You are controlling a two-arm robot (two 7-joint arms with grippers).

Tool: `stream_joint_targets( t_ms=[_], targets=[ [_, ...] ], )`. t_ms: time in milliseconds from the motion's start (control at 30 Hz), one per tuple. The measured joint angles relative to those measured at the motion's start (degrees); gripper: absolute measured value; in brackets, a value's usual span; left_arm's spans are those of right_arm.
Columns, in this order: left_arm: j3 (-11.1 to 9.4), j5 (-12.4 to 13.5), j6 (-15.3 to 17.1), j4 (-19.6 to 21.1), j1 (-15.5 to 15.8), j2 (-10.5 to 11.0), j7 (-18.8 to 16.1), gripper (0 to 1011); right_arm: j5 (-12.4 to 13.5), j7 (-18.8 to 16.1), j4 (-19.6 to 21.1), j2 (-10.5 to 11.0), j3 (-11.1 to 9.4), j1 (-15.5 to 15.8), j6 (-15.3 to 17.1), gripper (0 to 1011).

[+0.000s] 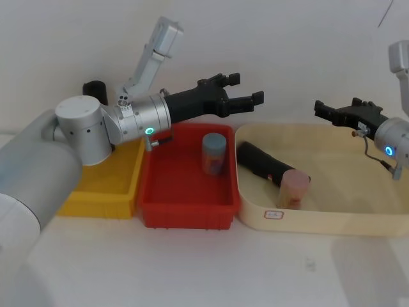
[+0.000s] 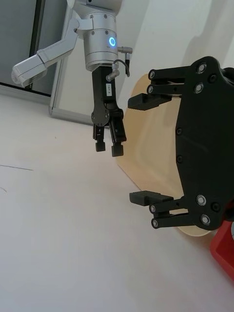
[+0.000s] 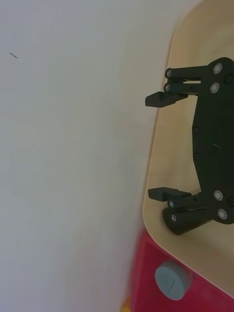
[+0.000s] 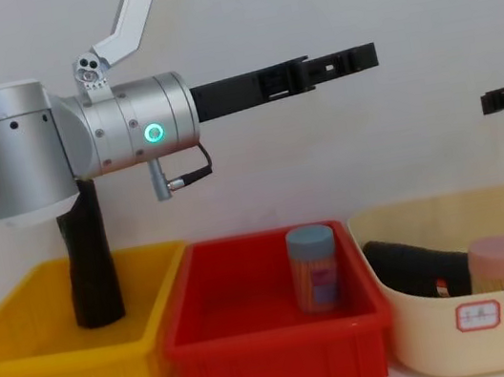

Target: Pick up the garbage bag with the one hand and transfer it to the other hand.

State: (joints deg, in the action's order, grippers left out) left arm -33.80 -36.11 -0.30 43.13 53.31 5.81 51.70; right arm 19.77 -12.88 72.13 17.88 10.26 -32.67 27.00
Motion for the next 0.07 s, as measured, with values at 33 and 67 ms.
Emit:
stream_joint_targets(
  t_ms=[33, 67],
  targets=[
    [0.0, 0.0, 0.0, 0.0, 0.0, 0.0, 0.0, 1001, 0.0, 0.0, 0.0, 0.0, 0.0, 0.0, 0.0, 1000],
    [0.0, 0.0, 0.0, 0.0, 0.0, 0.0, 0.0, 1002, 0.0, 0.0, 0.0, 0.0, 0.0, 0.0, 0.0, 999]
  ],
)
